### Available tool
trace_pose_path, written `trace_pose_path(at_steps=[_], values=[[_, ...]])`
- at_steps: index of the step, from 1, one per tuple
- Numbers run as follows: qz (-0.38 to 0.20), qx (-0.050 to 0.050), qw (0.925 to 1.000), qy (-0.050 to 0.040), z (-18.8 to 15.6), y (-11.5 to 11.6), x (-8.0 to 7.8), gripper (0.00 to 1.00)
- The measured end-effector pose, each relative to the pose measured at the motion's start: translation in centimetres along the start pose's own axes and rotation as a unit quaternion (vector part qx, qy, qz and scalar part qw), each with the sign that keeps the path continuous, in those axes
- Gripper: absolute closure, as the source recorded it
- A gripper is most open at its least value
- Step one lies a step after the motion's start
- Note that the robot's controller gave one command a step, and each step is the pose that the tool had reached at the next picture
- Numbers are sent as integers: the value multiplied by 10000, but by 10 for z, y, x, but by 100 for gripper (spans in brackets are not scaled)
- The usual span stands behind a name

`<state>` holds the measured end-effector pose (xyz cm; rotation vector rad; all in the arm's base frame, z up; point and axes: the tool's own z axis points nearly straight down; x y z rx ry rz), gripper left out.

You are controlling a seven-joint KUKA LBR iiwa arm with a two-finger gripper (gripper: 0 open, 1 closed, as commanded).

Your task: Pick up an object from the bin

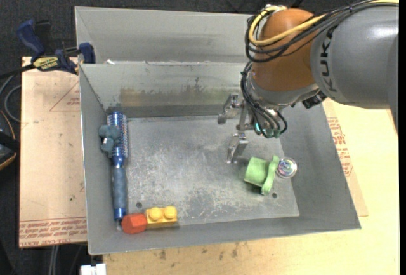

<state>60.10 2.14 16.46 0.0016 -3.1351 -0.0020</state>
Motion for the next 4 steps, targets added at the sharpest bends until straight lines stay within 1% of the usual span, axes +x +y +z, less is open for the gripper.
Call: trace_pose_path(at_steps=[1, 2, 3, 4], values=[[-590, -1, 9983, 3, 3, 40, 118, 0], [-1273, 11, 9919, -49, 93, 106, 91, 0], [-2670, -4, 9637, -49, 45, 192, 121, 0], [-2653, 6, 9642, -37, 46, 190, 121, 100]])
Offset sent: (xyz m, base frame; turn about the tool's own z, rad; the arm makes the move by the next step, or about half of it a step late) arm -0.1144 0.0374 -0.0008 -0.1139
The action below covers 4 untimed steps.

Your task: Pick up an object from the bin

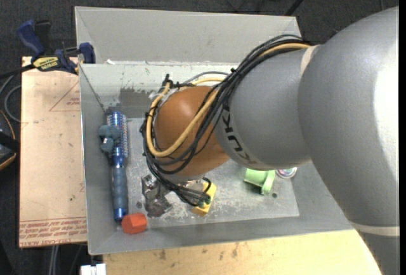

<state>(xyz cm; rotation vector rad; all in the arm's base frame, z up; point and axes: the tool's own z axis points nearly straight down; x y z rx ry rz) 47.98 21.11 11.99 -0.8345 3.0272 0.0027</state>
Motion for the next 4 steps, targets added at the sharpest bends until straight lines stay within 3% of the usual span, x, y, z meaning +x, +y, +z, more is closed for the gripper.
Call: trace_pose_path(at_steps=[1, 2, 3, 4], values=[[1, 0, 10000, 0, 0, 0, 0, 0], [-847, 13, 9964, -39, -107, -9, -8, 0], [-2145, -2, 9767, 29, -47, -58, 20, 0], [-1767, -1, 9843, 32, -7, -146, 80, 0]])
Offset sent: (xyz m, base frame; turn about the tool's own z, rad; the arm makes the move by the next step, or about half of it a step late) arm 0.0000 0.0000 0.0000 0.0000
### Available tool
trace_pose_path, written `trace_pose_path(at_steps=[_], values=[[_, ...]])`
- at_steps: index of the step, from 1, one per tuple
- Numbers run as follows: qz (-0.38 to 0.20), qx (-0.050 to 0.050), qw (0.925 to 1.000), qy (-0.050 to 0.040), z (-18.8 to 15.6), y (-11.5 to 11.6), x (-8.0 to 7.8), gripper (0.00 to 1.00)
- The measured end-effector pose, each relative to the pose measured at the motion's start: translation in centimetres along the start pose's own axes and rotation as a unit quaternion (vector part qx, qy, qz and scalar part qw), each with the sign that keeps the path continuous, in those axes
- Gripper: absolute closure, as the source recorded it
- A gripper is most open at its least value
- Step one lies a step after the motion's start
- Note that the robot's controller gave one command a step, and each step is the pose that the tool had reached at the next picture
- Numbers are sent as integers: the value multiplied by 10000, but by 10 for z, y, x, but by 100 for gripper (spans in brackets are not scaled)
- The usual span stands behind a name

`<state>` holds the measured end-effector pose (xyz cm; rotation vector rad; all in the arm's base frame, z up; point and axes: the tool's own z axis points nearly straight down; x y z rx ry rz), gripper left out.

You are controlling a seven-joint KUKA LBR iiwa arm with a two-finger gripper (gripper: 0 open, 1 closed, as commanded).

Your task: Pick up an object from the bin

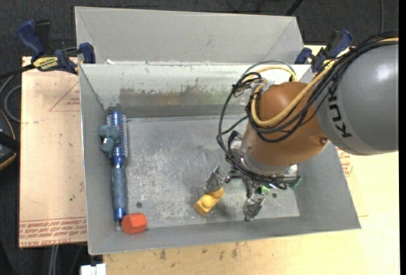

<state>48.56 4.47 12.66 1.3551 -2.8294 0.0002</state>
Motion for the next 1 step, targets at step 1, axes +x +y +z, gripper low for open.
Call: trace_pose_path(at_steps=[1], values=[[-110, 72, 9999, -83, 52, 11, -22, 0]])
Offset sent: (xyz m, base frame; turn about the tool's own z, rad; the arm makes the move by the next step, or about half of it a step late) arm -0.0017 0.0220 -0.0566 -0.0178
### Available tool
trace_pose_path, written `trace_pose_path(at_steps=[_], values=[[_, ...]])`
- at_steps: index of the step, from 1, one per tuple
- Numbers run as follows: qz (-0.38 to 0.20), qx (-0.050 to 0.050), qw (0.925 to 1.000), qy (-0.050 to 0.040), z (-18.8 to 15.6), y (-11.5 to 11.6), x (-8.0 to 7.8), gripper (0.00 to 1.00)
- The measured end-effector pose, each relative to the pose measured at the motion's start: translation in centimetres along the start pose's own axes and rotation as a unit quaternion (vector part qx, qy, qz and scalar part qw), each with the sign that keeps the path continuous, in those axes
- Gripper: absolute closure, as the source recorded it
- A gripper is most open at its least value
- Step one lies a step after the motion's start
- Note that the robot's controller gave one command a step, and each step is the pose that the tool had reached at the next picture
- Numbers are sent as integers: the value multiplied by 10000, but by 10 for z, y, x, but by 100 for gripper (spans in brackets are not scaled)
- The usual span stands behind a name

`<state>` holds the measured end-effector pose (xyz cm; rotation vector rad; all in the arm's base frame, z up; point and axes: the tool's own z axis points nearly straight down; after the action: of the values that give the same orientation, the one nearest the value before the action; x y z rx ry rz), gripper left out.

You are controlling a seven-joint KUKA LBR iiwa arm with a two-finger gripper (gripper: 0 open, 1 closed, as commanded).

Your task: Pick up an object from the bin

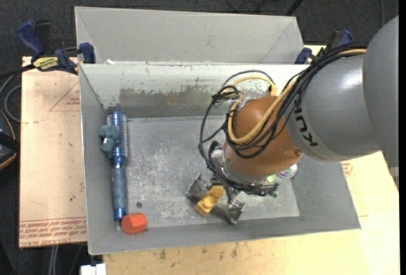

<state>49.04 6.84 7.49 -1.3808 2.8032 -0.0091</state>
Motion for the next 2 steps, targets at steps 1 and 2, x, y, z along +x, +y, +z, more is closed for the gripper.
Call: trace_pose_path(at_steps=[1, 2], values=[[21, -18, 10000, 5, -2, 1, 0, 100], [-8, -28, 10000, 20, -170, -7, 4, 100]])
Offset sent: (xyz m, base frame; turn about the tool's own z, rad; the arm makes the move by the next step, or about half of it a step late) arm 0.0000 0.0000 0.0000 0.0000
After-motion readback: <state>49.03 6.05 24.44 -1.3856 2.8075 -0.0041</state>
